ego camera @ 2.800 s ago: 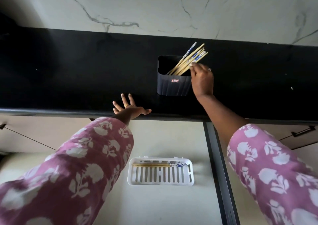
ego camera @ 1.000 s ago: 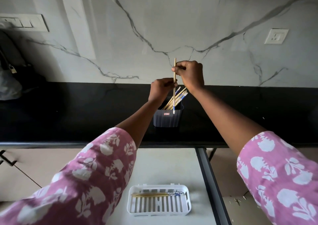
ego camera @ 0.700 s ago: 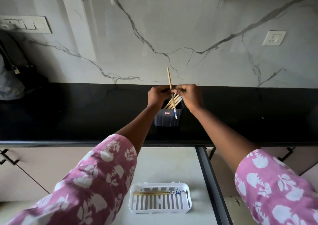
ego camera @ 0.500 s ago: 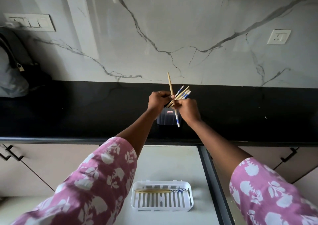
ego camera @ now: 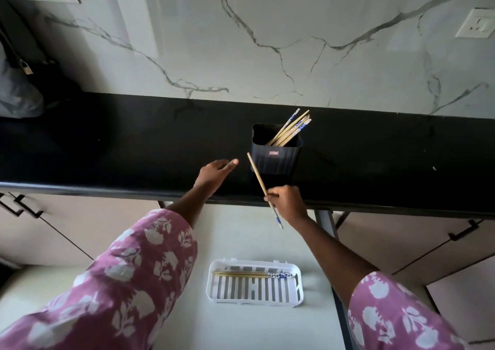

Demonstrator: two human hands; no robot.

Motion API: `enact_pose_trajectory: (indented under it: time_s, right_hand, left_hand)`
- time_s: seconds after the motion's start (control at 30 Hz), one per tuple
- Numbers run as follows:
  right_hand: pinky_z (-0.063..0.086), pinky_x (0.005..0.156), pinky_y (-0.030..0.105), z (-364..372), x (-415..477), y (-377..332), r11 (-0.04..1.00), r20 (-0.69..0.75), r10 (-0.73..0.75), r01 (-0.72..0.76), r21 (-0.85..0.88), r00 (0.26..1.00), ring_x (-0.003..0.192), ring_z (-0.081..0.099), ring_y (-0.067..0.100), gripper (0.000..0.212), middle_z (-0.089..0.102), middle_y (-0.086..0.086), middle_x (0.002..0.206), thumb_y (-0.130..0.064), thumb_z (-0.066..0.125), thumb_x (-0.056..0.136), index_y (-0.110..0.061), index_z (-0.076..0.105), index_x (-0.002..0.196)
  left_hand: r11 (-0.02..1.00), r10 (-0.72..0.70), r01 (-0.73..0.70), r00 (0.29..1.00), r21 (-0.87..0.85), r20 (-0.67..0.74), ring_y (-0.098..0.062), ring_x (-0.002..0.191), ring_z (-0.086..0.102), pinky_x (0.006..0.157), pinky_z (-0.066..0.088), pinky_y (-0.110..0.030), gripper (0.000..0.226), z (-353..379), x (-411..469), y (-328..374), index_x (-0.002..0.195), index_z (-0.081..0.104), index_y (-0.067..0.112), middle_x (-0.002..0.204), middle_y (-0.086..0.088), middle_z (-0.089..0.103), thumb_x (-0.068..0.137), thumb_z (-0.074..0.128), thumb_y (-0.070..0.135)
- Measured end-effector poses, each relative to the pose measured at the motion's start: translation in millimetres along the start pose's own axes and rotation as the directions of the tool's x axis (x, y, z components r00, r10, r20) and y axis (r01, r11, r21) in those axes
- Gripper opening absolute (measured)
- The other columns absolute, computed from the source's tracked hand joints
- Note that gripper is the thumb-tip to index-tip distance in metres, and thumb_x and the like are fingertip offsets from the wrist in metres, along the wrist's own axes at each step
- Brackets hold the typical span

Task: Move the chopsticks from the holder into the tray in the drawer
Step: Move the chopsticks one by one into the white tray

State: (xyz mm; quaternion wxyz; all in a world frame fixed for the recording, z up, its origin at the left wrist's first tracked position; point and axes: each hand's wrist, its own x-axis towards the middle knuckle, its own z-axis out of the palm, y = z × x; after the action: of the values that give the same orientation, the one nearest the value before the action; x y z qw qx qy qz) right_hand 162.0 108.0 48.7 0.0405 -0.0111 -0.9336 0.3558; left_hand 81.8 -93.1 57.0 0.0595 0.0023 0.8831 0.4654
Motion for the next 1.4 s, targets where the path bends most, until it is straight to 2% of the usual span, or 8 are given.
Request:
enact_pose_trajectory:
  time_s: [0.2,0.3,0.53,0.73,0.87,1.1,1.2,1.4]
  right_hand:
    - [0.042,0.07,0.023,47.7,-35.7,36.8,0.99,0.299,0.065,-0.024,-0.14,0.952,0.088,0.065,0.031,0.017,0.073,0.019,0.093,-0.016,0.062,0.087,-0.006,0.073,0.096]
    - [0.05,0.085,0.031,69.2,-55.5,53.5,0.968,0.44,0.071,0.044,-0.246,0.895,0.099,0.063,0.032,0.02,0.071,0.015,0.103,-0.018,0.056,0.09,-0.011,0.071,0.102]
    - [0.04,0.065,0.035,105.0,-91.8,85.6,0.875,0.65,0.095,0.248,-0.416,0.754,0.09,0.061,0.034,0.023,0.064,0.016,0.091,-0.007,0.043,0.093,-0.006,0.065,0.086]
    - [0.04,0.059,0.029,128.4,-92.6,92.4,0.866,0.669,0.158,0.223,-0.447,0.726,0.093,0.066,0.031,0.034,0.064,0.017,0.086,0.003,0.043,0.083,-0.016,0.038,0.056]
    - [0.044,0.081,0.036,143.6,-94.1,80.1,0.817,0.648,0.157,0.27,-0.509,0.745,0.109,0.058,0.034,0.021,0.063,0.022,0.109,-0.001,0.043,0.09,0.002,0.064,0.094]
    - [0.05,0.083,0.042,155.9,-97.3,78.7,0.781,0.645,0.102,0.341,-0.524,0.758,0.11,0.057,0.038,0.03,0.061,0.024,0.112,0.015,0.045,0.08,0.008,0.062,0.104]
    - [0.054,0.075,0.037,151.2,-99.9,77.9,0.785,0.595,0.051,0.336,-0.521,0.802,0.1,0.064,0.034,0.022,0.067,0.02,0.102,0.007,0.057,0.077,0.002,0.069,0.095]
    - [0.035,0.032,0.015,129.6,-97.9,75.6,0.799,0.519,-0.095,0.376,-0.469,0.85,0.039,0.057,0.011,0.034,0.055,-0.003,0.042,-0.007,0.082,0.018,-0.014,0.057,0.039]
  left_hand:
    - [0.876,-0.112,0.063,0.991,0.479,0.074,-0.031,0.146,0.003,0.117,0.01,-0.048,0.073,3.7,29.1,-40.4,0.148,0.025,0.015,0.159,-0.006,0.011,0.092,0.036,0.06]
    - [0.833,-0.199,0.09,0.969,0.546,0.143,-0.034,0.145,-0.007,0.114,0.002,-0.056,0.079,6.7,36.3,-49.8,0.15,0.011,0.024,0.16,0.001,-0.003,0.088,0.037,0.065]
    - [0.8,-0.39,0.208,0.893,0.563,0.224,-0.042,0.139,-0.024,0.103,-0.003,-0.071,0.11,22.7,46.8,-58.0,0.147,-0.008,0.041,0.154,0.02,-0.021,0.063,0.047,0.086]
    - [0.776,-0.434,0.233,0.871,0.586,0.228,-0.043,0.136,-0.029,0.1,-0.002,-0.074,0.122,26.3,53.5,-56.1,0.142,-0.017,0.047,0.149,0.023,-0.031,0.053,0.056,0.086]
    - [0.78,-0.439,0.248,0.871,0.575,0.219,-0.043,0.136,-0.03,0.1,-0.004,-0.074,0.121,27.7,53.8,-55.9,0.142,-0.016,0.048,0.15,0.024,-0.03,0.053,0.057,0.085]
    - [0.783,-0.446,0.257,0.866,0.566,0.224,-0.043,0.135,-0.032,0.099,-0.006,-0.074,0.123,27.4,55.2,-57.0,0.141,-0.016,0.05,0.149,0.026,-0.03,0.05,0.058,0.085]
    - [0.784,-0.448,0.261,0.866,0.563,0.222,-0.042,0.135,-0.032,0.099,-0.007,-0.074,0.122,27.4,55.0,-56.6,0.141,-0.015,0.049,0.149,0.026,-0.03,0.051,0.059,0.084]
    - [0.77,-0.463,0.264,0.858,0.581,0.222,-0.043,0.136,-0.031,0.1,-0.005,-0.074,0.121,26.0,53.2,-52.1,0.141,-0.016,0.049,0.149,0.026,-0.029,0.054,0.059,0.083]
